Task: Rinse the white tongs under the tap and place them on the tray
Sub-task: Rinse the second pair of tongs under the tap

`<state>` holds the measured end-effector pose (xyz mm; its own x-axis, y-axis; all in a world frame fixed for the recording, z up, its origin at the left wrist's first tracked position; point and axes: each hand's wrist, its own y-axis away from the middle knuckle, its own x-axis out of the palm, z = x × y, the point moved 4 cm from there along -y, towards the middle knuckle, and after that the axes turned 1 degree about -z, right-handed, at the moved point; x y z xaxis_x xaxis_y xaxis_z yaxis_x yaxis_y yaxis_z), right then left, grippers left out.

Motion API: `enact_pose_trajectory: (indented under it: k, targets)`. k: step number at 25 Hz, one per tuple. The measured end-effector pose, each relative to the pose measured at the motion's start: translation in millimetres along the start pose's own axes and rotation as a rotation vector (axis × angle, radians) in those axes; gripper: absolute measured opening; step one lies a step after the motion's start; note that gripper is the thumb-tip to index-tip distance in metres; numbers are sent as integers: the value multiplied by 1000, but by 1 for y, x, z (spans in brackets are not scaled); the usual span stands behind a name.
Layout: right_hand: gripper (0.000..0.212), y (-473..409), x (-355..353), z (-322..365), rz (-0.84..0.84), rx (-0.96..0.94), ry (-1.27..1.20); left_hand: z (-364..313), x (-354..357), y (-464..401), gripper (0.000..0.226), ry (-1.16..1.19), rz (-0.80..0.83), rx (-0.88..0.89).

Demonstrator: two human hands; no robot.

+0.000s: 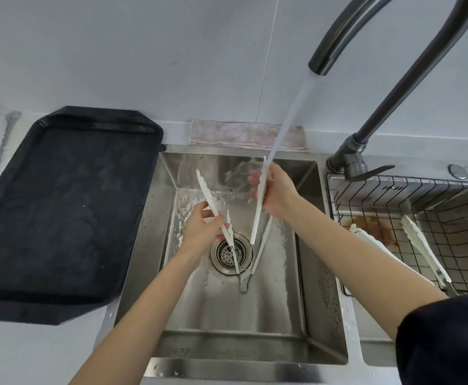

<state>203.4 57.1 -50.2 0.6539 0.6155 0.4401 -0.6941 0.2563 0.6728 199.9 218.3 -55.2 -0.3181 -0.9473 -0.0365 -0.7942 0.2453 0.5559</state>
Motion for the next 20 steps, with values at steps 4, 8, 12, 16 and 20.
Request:
enact_pose_trajectory:
  k: [4, 8, 12, 16, 20]
  targets:
    - [33, -1, 0, -6, -4, -33, -59, -11, -7, 9, 29, 15, 2, 125]
    - [32, 3, 7, -10, 33, -54, -80, -18, -10, 13, 30, 1, 3, 205]
    - [30, 2, 7, -7, -96, -222, 174, -19, -10, 14, 37, -25, 26, 249]
    - [21, -10, -2, -7, -374, -287, 299, -19, -6, 16, 40, -69, 56, 279]
    - [34, -15, -2, -6, -422, -222, 300, -17, 1, 14, 40, -44, 73, 252]
